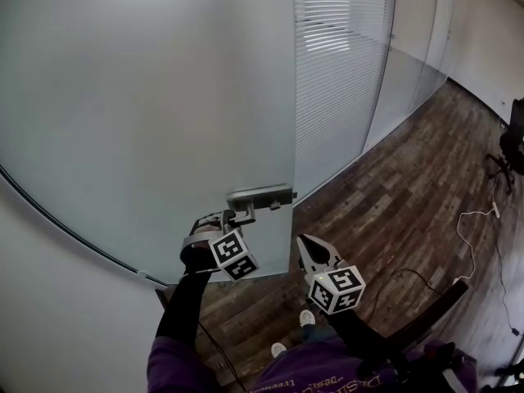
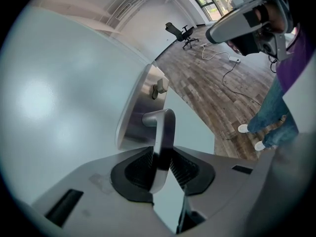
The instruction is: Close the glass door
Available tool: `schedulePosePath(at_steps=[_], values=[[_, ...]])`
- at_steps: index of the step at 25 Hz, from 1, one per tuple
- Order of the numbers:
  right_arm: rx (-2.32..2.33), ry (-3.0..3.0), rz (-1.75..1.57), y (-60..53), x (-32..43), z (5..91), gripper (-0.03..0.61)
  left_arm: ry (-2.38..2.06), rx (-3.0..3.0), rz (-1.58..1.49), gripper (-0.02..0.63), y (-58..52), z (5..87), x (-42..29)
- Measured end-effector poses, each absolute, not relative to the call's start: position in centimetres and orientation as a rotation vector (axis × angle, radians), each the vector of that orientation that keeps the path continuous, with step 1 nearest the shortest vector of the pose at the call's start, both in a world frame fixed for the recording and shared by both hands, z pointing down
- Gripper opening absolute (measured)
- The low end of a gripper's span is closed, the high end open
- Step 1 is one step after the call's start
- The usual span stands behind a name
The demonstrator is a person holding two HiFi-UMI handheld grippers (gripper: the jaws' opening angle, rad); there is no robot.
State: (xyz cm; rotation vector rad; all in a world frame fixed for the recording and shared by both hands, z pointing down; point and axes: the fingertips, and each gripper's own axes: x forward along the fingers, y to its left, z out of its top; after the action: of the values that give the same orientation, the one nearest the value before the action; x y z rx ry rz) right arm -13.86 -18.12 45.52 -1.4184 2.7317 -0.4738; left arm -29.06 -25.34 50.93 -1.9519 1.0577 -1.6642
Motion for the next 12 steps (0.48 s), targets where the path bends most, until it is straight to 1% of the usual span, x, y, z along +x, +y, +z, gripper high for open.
schedulePosePath(at_steps=[5,12], values=[[-1.369,2.765,-0.499,-22.4,-14.4,44.7,-0.003,1.065,-1.964,-1.7,0.095,-29.2,49.9,-29.5],[-1.322,2.796,-0.5,-23.8,-13.1,46.1,-0.003,1.148,-1.933,-1.706,0.097,-30.5,50.6,-29.3]])
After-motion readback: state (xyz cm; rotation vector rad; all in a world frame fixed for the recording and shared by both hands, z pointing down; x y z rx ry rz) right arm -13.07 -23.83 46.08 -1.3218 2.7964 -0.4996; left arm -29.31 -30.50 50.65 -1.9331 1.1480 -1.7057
